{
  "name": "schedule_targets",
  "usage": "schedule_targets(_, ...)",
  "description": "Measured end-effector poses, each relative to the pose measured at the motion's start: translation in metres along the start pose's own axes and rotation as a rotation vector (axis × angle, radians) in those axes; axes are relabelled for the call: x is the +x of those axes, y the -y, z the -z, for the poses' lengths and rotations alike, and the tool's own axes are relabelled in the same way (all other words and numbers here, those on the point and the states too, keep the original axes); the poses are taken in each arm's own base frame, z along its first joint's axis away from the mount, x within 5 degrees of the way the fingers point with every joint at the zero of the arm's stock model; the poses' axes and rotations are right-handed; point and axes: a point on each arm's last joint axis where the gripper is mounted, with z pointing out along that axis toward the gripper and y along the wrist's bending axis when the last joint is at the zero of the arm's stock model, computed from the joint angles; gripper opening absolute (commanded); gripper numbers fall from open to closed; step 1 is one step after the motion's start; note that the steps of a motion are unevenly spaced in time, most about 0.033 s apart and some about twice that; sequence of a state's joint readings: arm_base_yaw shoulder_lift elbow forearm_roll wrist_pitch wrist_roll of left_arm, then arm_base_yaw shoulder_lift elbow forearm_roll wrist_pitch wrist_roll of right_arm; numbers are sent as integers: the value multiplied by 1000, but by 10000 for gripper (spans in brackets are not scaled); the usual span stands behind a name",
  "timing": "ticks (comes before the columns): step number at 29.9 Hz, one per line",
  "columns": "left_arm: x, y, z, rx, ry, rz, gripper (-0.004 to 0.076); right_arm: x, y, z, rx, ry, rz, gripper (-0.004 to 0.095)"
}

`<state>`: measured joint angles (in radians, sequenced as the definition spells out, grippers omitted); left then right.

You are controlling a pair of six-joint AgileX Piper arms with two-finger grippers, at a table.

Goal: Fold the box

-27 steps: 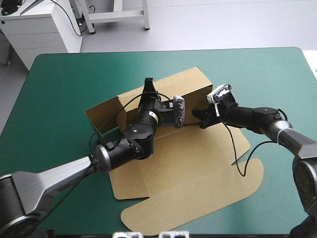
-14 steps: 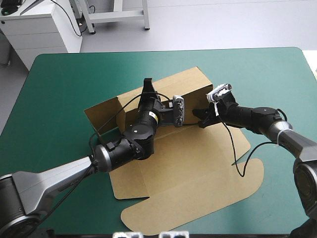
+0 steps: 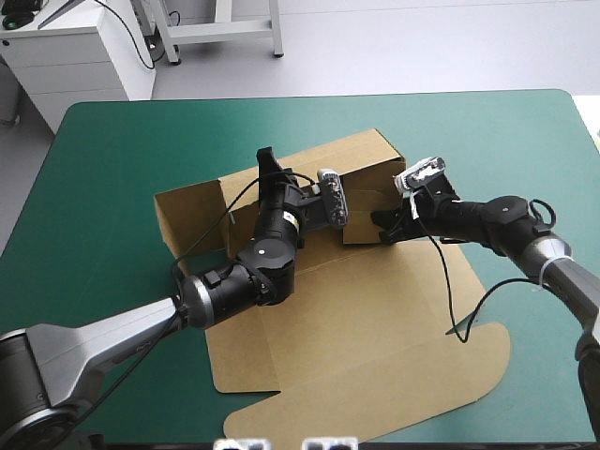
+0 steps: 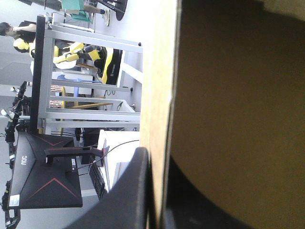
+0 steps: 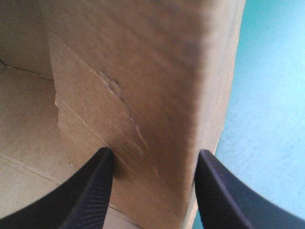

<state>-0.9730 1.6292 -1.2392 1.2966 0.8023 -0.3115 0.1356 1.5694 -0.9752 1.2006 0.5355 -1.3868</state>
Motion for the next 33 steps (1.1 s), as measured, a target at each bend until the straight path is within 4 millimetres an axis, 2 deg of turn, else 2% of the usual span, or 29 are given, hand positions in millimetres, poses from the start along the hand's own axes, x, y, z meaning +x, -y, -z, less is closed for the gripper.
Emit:
schedule_targets(5, -5, 2, 1, 14, 46, 3, -8, 4, -7, 20, 49, -28, -43, 1)
schedule_targets(12, -12, 7, 1, 48, 120, -10, -8, 45, -22, 41, 119, -57, -117, 0)
schedule_targets(17, -14, 8, 1, 52, 142, -20, -8, 54, -24, 45, 134, -57, -136, 7)
schedule_targets(20, -14, 8, 1, 51, 145, -22, -8, 54, -24, 45, 137, -52, -142, 106)
schedule_targets(25, -15, 8, 1, 52, 147, -22, -8, 54, -24, 45, 139, -49, -179, 513)
schedule_targets(27, -15, 8, 1, 52, 149, -24, -8, 54, -25, 45, 136, -51, -198, 617)
schedule_targets(28, -15, 8, 1, 51, 150, -26, -8, 56, -26, 45, 128, -59, -209, 640)
schedule_targets(33, -14, 8, 1, 46, 145, -46, -8, 64, -27, 44, 120, -97, -201, 602)
